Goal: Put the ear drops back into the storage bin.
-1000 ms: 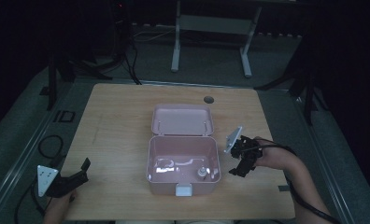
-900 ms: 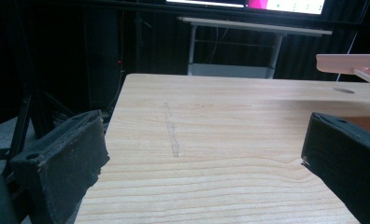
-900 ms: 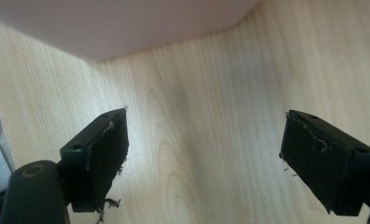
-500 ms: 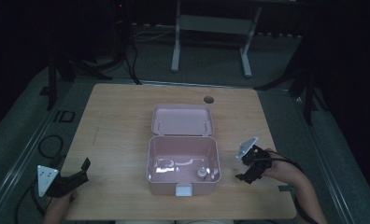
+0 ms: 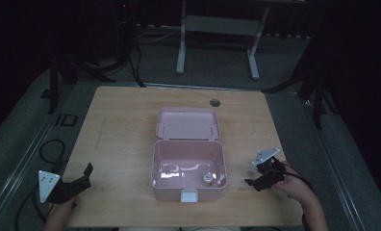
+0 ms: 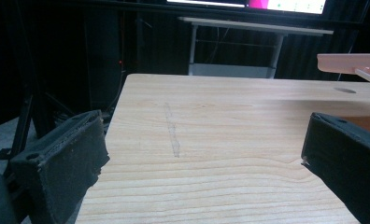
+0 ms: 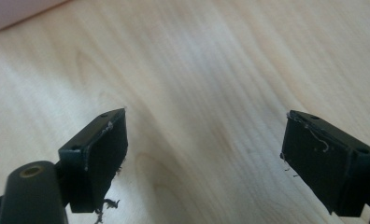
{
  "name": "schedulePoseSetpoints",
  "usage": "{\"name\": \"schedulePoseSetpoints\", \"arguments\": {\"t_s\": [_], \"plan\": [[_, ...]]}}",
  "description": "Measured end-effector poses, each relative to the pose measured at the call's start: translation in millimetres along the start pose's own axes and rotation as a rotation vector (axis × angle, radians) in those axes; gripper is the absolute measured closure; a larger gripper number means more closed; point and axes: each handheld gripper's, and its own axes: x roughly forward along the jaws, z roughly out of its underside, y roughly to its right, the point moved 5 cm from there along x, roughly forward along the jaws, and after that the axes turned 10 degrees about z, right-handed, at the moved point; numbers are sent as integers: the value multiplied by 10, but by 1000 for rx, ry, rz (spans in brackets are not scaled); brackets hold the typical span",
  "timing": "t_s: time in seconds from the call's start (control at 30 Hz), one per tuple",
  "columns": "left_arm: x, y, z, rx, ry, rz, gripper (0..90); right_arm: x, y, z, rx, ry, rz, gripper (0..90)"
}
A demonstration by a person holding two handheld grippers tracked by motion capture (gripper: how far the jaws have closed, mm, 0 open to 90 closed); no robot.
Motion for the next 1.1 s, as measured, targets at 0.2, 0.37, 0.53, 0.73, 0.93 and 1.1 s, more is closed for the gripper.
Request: {"name": "schedulePoseSetpoints", "arguments": {"t_s": [0.2, 0.37, 0.53, 0.73, 0.93, 1.1], "plan": [[0, 0, 0, 0, 0, 0, 4, 9, 46, 63, 95, 75, 75, 136], [-1, 1, 0, 2, 0, -1, 4, 34, 106, 132, 174, 114, 158, 137], [-1, 0, 0, 1, 0, -1, 4, 62, 120, 185, 235, 140, 196, 132], [-1, -1, 0, -1, 0, -1, 4, 71, 153, 241, 334, 199, 272, 131], [-1, -1, 0, -2, 1, -1, 4, 101, 151, 302, 393, 236, 339, 132], [-1, -3, 0, -3, 2, 0, 4, 149, 143, 329, 410, 235, 384, 132]]}}
